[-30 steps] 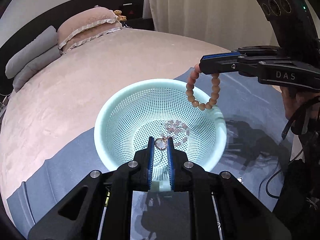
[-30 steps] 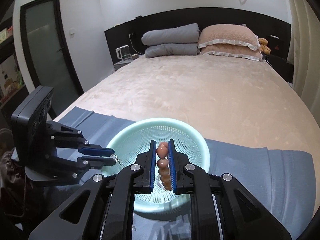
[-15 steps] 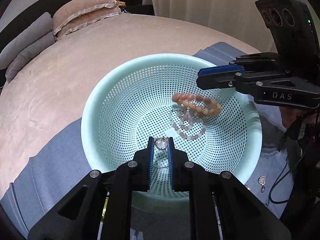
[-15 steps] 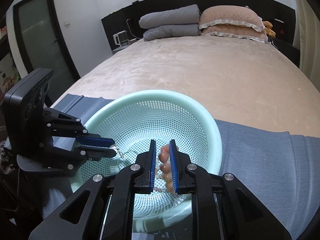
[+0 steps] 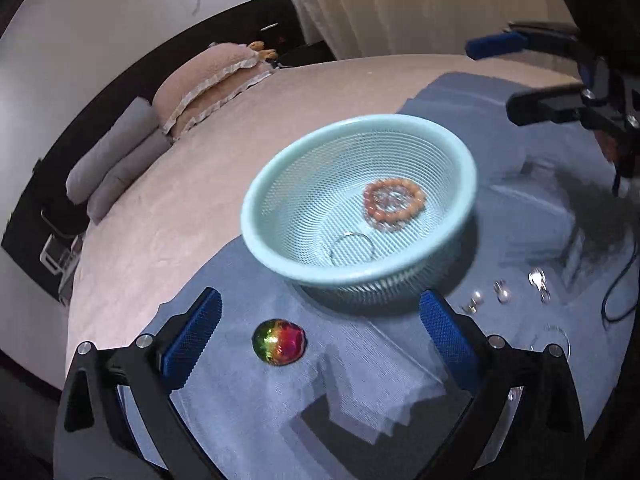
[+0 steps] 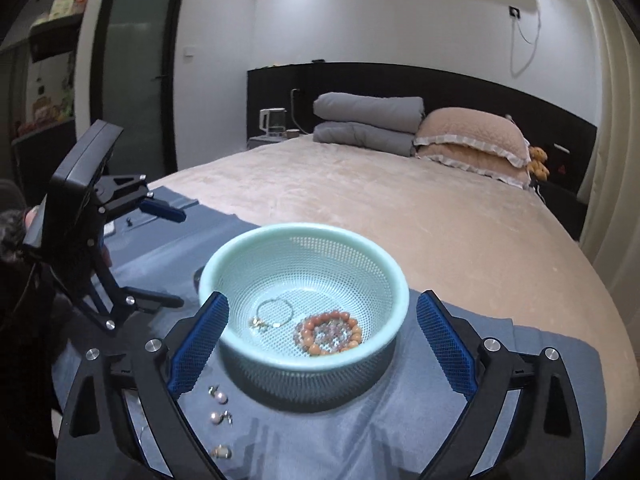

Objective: Organize jewelry
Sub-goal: 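Move the left tool back to the earrings and grasp a dangling earring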

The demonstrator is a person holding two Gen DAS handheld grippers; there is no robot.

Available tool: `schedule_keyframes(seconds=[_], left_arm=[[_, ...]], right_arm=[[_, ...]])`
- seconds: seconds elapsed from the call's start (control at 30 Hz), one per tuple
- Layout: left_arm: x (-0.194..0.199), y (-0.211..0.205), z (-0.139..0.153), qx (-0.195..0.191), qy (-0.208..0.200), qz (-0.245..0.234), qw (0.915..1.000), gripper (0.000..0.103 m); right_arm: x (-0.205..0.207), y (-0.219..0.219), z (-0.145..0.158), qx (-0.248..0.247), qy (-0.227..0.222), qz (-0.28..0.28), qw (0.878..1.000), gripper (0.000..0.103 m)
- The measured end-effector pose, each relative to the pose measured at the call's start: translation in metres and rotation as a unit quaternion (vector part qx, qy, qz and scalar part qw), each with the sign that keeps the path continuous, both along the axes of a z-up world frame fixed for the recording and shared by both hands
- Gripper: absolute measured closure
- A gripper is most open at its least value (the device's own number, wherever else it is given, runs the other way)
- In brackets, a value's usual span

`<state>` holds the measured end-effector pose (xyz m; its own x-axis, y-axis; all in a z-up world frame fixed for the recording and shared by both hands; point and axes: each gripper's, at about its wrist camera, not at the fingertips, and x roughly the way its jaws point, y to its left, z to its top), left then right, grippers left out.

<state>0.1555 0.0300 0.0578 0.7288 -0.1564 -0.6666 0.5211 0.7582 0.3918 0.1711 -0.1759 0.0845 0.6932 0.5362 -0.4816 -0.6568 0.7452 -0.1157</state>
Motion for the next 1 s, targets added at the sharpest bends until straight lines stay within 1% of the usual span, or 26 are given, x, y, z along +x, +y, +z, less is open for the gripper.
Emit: schedule_keyframes(seconds=[0.03, 0.13, 0.23, 0.3, 0.37, 0.43, 0.47, 0.53, 0.57, 0.6, 0.63, 0.67, 0.7, 0.73, 0.83, 0.87, 0.9, 1.0], left_arm=[[-0.013, -0.002, -0.003, 0.003, -0.001, -0.016, 0.9999, 0.006], [-0.047, -0.007, -0.009, -0.008, 0.008, -0.061, 0.9980, 0.006], [-0.067, -0.008, -0.013, -0.043, 0.045, -0.102, 0.9929, 0.006], [-0.075, -0.008, -0.019, -0.058, 0.073, -0.118, 0.9886, 0.006], [-0.079, -0.006, -0.025, -0.069, 0.085, -0.123, 0.9863, 0.006], [-0.078, -0.003, -0.031, -0.086, 0.097, -0.122, 0.9840, 0.006], [-0.075, 0.001, -0.032, -0.104, 0.109, -0.120, 0.9812, 0.006], [-0.061, 0.009, -0.033, -0.158, 0.133, -0.103, 0.9728, 0.006], [-0.056, 0.014, -0.033, -0.181, 0.138, -0.090, 0.9696, 0.006], [-0.050, 0.018, -0.032, -0.196, 0.138, -0.076, 0.9679, 0.006], [-0.048, 0.018, -0.033, -0.201, 0.133, -0.065, 0.9683, 0.007], [-0.046, 0.018, -0.033, -0.198, 0.128, -0.056, 0.9701, 0.008], [-0.046, 0.016, -0.035, -0.189, 0.123, -0.050, 0.9729, 0.011], [-0.043, 0.014, -0.037, -0.181, 0.121, -0.046, 0.9748, 0.018], [-0.037, 0.004, -0.045, -0.167, 0.136, -0.051, 0.9752, 0.029], [-0.037, 0.000, -0.048, -0.160, 0.136, -0.055, 0.9762, 0.032], [-0.036, -0.001, -0.051, -0.157, 0.138, -0.059, 0.9762, 0.040], [-0.029, -0.007, -0.060, -0.156, 0.157, -0.059, 0.9734, 0.043]], right_arm=[[-0.009, 0.001, -0.005, -0.013, 0.000, 0.015, 1.000, 0.012], [-0.040, 0.001, -0.021, -0.052, -0.012, 0.057, 0.997, 0.012], [-0.067, 0.004, -0.036, -0.094, -0.020, 0.095, 0.991, 0.012], [-0.079, 0.005, -0.043, -0.104, -0.010, 0.122, 0.987, 0.012], [-0.080, 0.005, -0.045, -0.102, 0.017, 0.143, 0.984, 0.012], [-0.077, 0.008, -0.048, -0.104, 0.037, 0.149, 0.983, 0.012], [-0.074, 0.009, -0.050, -0.104, 0.047, 0.149, 0.982, 0.012], [-0.068, 0.014, -0.055, -0.103, 0.066, 0.143, 0.982, 0.014], [-0.064, 0.016, -0.057, -0.101, 0.072, 0.142, 0.982, 0.014], [-0.067, 0.018, -0.062, -0.101, 0.074, 0.140, 0.982, 0.014], [-0.065, 0.021, -0.064, -0.104, 0.075, 0.139, 0.982, 0.015], [-0.066, 0.023, -0.067, -0.106, 0.078, 0.139, 0.982, 0.018], [-0.064, 0.026, -0.071, -0.111, 0.086, 0.139, 0.980, 0.034], [-0.061, 0.029, -0.074, -0.117, 0.095, 0.137, 0.979, 0.041], [-0.053, 0.032, -0.084, -0.122, 0.101, 0.130, 0.979, 0.041], [-0.050, 0.032, -0.087, -0.121, 0.106, 0.127, 0.979, 0.042], [-0.047, 0.033, -0.089, -0.117, 0.112, 0.123, 0.979, 0.045], [-0.037, 0.032, -0.095, -0.112, 0.132, 0.111, 0.979, 0.056]])
